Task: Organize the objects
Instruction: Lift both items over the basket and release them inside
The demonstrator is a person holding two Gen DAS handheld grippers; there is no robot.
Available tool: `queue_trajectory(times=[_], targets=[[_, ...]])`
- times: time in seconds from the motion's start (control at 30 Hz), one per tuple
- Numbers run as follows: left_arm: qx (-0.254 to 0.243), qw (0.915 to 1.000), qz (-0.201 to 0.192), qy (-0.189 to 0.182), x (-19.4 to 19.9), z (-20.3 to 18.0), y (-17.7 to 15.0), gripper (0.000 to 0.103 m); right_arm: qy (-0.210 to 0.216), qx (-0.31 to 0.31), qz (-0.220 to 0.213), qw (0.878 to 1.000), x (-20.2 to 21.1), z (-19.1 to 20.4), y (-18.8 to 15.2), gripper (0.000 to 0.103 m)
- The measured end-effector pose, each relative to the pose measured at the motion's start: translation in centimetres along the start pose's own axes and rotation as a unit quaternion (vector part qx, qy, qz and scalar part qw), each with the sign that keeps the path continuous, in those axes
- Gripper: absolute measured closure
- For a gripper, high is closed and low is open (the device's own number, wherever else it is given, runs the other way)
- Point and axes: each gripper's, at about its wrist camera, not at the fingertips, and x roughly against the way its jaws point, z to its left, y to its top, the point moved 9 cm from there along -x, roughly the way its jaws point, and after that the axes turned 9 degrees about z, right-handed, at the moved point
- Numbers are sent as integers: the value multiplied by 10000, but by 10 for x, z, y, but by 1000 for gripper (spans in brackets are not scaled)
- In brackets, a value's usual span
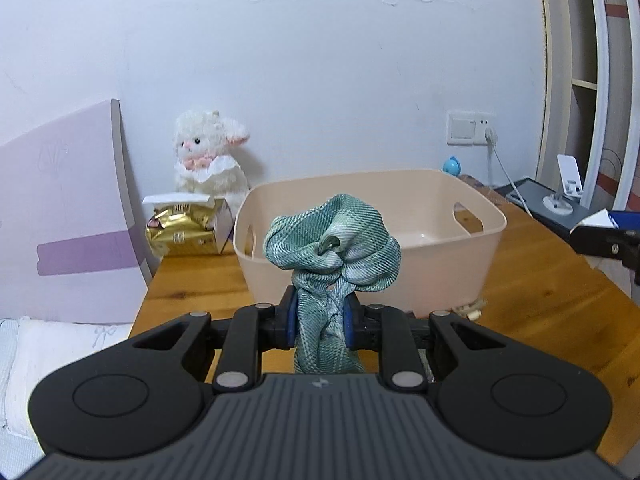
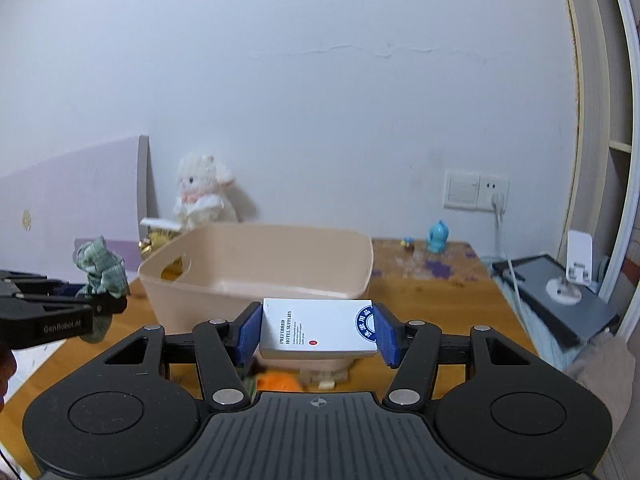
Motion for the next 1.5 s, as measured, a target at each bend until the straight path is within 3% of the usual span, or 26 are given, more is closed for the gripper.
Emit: queue_trajectory(times=[0.47,0.83,1.1,1.23,1.27,1.3,1.37,1.5], targets=[[2,9999,60,130,-68,-1,61,79,-88,-112,-207,9997,-67,-6,55,48],[122,9955,887,310,-168,2,66,79,-296,51,322,9990,-162,1,65,48],[-27,9879,1484,449,-208,3,58,79,-419,518,864,9940,-206,12,51,48],[45,9852,1674,360,-210,3,55,68,-397,515,1019,9927,-212,14,47,47],[48,9857,1648,356,-209,3,55,65,-382,504,1018,9928,-211,14,47,40],[31,9859,1631,380,-208,3,55,60,-376,505,1002,9930,-210,14,47,40],[21,9867,1573,408,-203,2,57,40,-353,489,975,9934,-206,13,48,36],[-2,9890,1428,394,-191,-2,63,29,-359,417,879,9946,-194,9,52,28]])
